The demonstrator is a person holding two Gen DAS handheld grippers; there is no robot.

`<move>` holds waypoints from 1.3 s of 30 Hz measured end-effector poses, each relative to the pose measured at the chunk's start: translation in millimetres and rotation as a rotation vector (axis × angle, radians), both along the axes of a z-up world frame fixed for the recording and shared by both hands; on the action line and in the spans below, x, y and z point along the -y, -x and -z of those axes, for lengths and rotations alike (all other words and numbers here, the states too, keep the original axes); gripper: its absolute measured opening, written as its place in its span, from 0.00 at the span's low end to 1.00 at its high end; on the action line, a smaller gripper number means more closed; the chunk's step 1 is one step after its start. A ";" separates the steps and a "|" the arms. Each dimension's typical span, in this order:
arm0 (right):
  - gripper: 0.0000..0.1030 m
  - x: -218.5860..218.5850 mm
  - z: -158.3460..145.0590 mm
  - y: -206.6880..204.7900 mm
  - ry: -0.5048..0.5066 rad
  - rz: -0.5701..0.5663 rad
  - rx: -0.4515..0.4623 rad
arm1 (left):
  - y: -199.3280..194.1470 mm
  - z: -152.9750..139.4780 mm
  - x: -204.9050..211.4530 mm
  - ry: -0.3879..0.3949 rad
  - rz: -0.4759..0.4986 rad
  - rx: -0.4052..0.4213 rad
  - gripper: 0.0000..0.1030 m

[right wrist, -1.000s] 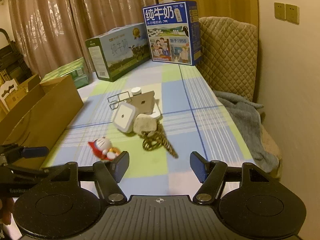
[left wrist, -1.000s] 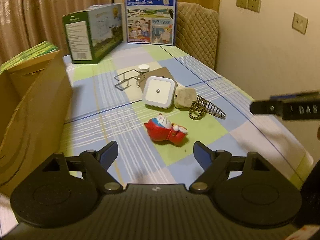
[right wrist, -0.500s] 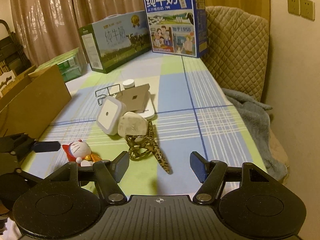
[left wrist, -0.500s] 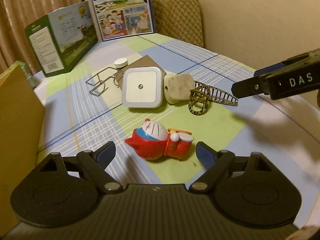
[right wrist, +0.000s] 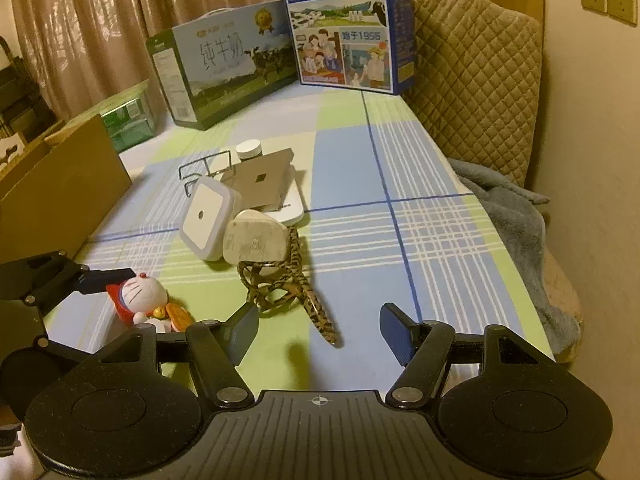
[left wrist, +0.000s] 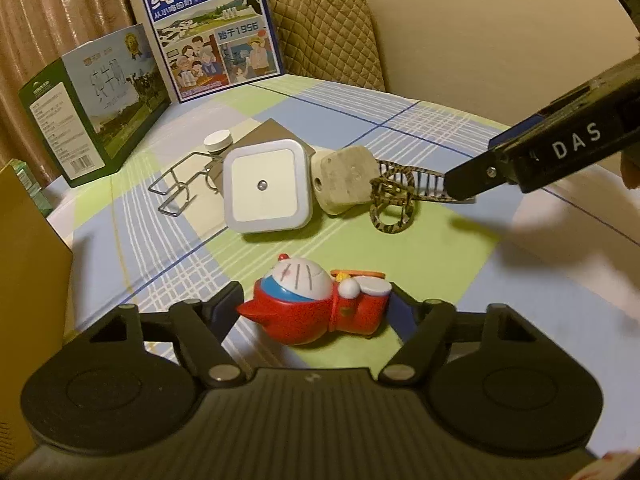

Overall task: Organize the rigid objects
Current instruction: 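Grasp the leopard-print strap with the right tool while the left tool holds the figure, then carry the figure and the strap over the cardboard box with both tools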

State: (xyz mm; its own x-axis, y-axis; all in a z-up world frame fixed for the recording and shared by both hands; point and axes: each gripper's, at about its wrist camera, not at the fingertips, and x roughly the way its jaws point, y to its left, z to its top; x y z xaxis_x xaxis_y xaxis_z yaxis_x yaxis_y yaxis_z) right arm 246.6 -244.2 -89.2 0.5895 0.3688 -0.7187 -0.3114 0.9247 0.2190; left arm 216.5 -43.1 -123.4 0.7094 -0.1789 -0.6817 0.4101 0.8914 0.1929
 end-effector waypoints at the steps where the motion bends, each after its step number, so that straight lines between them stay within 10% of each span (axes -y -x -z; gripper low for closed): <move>1: 0.62 -0.5 0.6 0.1 0.001 -0.001 -0.001 | 0.5 0.2 0.2 -0.001 -0.001 0.001 0.67; 25: 0.62 -46.5 28.8 -32.8 0.085 -0.140 0.033 | 25.3 -13.7 -34.7 0.117 -0.209 -0.061 0.65; 29: 0.39 -47.8 30.1 -34.5 0.087 -0.143 0.034 | 27.1 -14.4 -35.1 0.121 -0.214 -0.065 0.65; 39: 0.37 -36.6 18.3 -1.5 0.046 -0.067 -0.031 | 50.2 -22.4 -32.7 0.133 -0.229 -0.075 0.65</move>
